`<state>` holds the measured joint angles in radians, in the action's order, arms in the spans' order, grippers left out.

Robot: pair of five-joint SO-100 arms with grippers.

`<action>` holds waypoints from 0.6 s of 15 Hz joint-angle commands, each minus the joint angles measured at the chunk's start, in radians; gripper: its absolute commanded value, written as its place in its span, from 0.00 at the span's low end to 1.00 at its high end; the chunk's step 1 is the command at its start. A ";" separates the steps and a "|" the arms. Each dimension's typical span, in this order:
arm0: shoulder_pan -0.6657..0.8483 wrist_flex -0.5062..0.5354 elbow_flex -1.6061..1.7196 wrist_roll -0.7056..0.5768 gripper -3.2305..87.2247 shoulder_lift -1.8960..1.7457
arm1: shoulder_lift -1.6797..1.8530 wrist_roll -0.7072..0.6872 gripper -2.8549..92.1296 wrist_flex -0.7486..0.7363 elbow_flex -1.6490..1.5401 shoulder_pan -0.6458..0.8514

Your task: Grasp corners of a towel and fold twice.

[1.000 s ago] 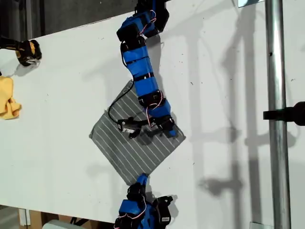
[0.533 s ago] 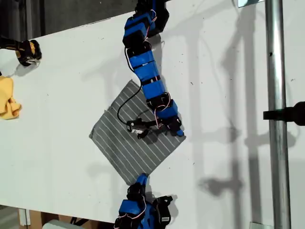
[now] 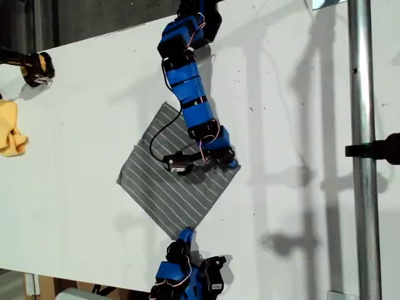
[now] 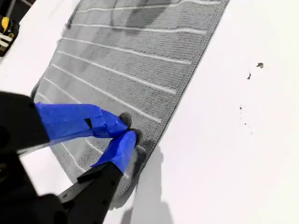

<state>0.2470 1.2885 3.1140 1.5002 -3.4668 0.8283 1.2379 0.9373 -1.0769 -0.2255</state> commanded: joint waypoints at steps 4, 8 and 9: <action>0.003 0.003 0.006 0.011 0.04 -0.005 | 0.186 0.025 0.03 0.155 -0.141 0.020; 0.008 0.003 0.006 0.008 0.04 -0.005 | 0.285 0.011 0.03 0.215 -0.097 0.025; 0.009 0.003 0.006 0.006 0.04 -0.005 | 0.327 0.003 0.03 0.247 -0.075 0.031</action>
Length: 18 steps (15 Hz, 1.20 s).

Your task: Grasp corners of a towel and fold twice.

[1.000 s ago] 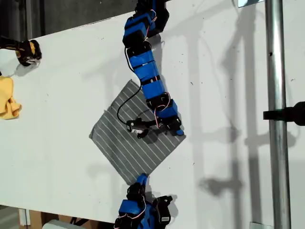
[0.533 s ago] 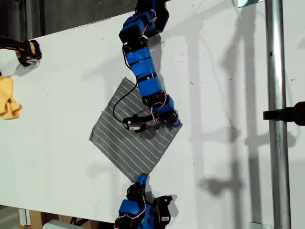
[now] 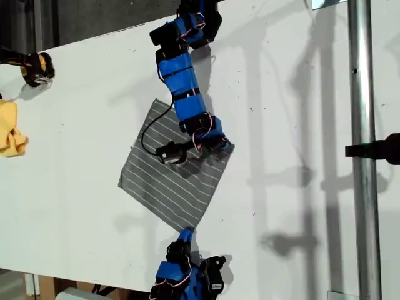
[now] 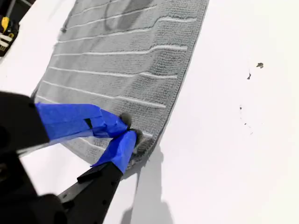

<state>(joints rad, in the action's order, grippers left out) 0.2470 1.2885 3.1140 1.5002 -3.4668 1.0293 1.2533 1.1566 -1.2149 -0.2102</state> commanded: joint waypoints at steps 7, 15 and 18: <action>0.011 0.003 0.006 0.006 0.04 -0.005 | 0.377 -0.023 0.03 0.103 0.100 0.067; 0.012 0.003 0.006 0.005 0.04 -0.005 | 0.388 -0.086 0.43 0.115 0.100 0.071; 0.011 0.003 0.006 0.009 0.04 -0.005 | 0.302 -0.078 0.41 0.101 0.103 0.054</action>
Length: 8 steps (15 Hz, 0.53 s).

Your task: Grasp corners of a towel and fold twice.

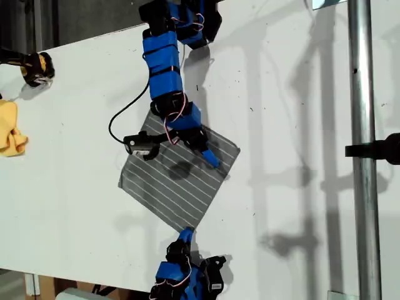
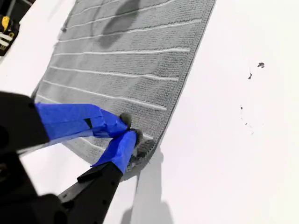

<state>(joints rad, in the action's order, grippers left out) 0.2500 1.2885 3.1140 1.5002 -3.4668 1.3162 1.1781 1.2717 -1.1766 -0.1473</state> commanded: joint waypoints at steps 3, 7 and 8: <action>0.006 0.003 0.006 0.011 0.04 -0.005 | -0.098 0.000 0.41 -0.061 0.071 -0.023; 0.008 0.003 0.006 0.008 0.04 -0.005 | -0.255 0.006 0.40 -0.087 0.120 -0.038; 0.008 0.003 0.006 0.006 0.04 -0.005 | -0.285 0.008 0.40 -0.087 0.130 -0.040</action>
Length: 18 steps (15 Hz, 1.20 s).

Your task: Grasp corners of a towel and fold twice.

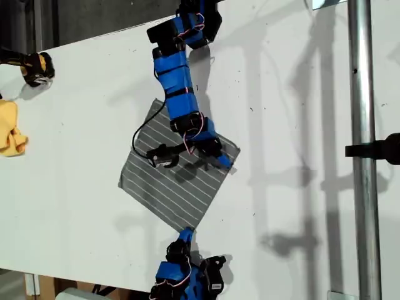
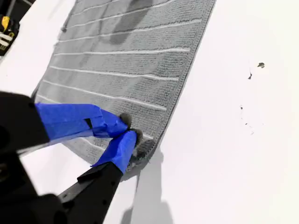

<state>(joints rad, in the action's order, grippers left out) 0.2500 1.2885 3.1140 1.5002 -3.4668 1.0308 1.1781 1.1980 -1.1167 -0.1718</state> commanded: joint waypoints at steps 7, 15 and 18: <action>0.009 0.003 0.006 0.002 0.05 -0.005 | -0.115 0.031 0.38 0.048 0.075 -0.009; 0.015 0.003 0.006 0.011 0.04 -0.005 | -0.175 0.029 0.29 0.054 0.091 0.020; 0.015 0.003 0.006 0.012 0.04 -0.005 | -0.249 0.025 0.28 0.150 0.186 0.029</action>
<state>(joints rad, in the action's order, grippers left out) 0.2562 1.2885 3.1140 1.5002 -3.4668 0.8007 1.1996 1.3146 -0.9695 -0.1595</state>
